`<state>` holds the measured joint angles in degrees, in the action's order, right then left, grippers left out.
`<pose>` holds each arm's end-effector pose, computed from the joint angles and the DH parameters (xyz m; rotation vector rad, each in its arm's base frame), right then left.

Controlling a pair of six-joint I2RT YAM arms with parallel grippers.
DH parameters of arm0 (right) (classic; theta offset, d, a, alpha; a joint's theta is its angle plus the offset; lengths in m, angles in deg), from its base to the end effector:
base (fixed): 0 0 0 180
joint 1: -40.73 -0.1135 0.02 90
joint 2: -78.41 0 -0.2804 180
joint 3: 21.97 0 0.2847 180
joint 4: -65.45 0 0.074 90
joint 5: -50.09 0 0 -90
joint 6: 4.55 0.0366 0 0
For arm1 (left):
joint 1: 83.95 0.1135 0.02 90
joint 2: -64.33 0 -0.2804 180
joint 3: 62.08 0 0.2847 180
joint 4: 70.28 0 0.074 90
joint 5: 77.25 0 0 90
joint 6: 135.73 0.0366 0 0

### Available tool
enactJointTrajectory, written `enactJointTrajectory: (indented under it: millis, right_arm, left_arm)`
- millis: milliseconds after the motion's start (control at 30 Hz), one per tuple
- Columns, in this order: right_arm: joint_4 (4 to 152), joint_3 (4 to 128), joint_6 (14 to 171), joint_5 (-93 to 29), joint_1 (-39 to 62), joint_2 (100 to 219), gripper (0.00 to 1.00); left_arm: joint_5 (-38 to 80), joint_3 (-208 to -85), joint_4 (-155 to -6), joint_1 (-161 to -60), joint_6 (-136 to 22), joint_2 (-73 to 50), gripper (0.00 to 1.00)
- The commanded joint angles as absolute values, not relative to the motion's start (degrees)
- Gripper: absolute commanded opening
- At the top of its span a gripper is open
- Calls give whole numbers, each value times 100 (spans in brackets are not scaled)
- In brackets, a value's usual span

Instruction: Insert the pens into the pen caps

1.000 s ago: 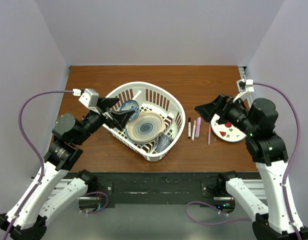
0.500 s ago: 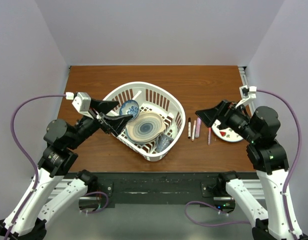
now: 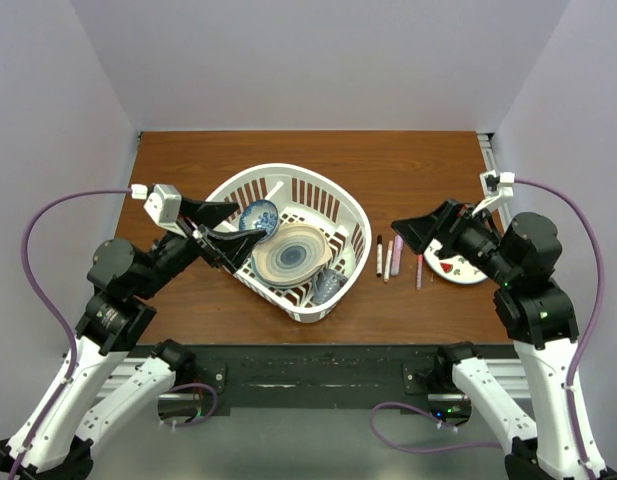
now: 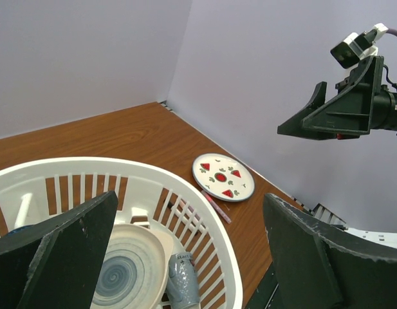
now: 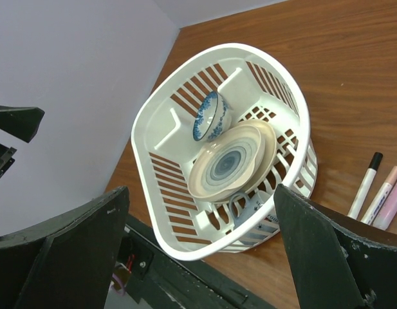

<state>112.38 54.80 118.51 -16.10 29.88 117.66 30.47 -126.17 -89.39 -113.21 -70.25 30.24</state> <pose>0.1295 0.0399 0.4467 0.0307 1.8111 0.9139 0.1178 -0.0788 0.4336 0.3306 1.4256 -0.9874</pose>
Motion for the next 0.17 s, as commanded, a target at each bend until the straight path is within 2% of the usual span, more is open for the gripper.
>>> enactJointTrajectory:
  millis: [0, 133]
  right_arm:
    - [11057, 5708, 11894, -1433, 2992, 11743, 99]
    - [11128, 5769, 11885, -1503, 3001, 11796, 99]
  left_arm:
    - [3077, -12742, -8728, -11296, -7061, 3075, 100]
    - [3051, -12742, -8702, -11287, -7070, 3067, 100]
